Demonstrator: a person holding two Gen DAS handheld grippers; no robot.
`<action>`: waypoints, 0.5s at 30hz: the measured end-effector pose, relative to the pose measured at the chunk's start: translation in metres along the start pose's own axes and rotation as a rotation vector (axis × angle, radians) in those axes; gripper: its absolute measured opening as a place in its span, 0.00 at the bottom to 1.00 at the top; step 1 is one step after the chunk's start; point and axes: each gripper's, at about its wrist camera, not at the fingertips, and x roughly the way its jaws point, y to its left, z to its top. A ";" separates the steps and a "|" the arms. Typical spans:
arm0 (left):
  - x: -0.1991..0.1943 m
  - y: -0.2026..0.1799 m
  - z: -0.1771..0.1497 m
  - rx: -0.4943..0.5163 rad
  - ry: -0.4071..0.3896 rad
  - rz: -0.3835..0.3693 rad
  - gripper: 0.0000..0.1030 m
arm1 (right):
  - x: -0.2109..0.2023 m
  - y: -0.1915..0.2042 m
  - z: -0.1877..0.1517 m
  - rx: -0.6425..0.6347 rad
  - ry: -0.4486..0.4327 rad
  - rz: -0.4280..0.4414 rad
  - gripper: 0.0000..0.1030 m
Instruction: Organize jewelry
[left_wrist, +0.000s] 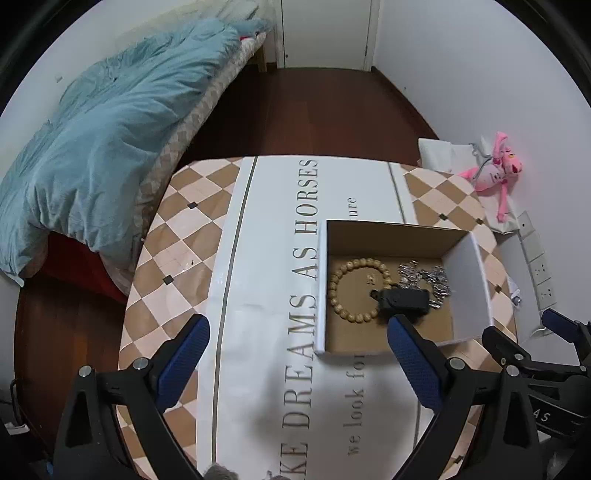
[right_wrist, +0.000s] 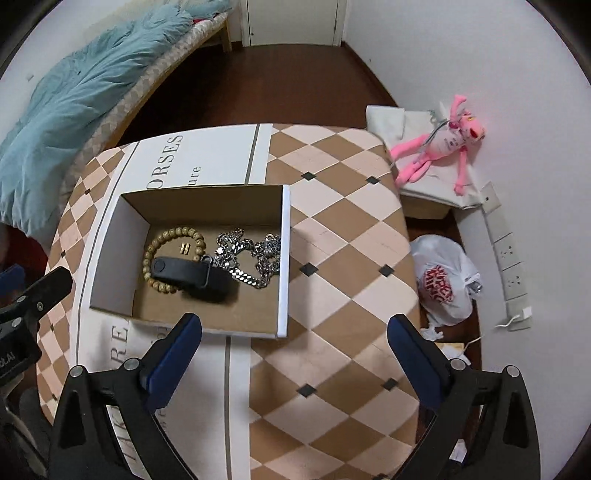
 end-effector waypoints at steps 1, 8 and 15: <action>-0.007 -0.001 -0.003 0.001 -0.011 -0.004 0.95 | -0.005 0.001 -0.003 0.003 -0.013 -0.004 0.99; -0.055 -0.007 -0.022 0.018 -0.078 -0.035 0.95 | -0.059 -0.004 -0.027 0.032 -0.103 -0.027 0.99; -0.122 -0.016 -0.043 0.037 -0.182 -0.071 0.95 | -0.130 -0.009 -0.055 0.043 -0.215 -0.022 0.99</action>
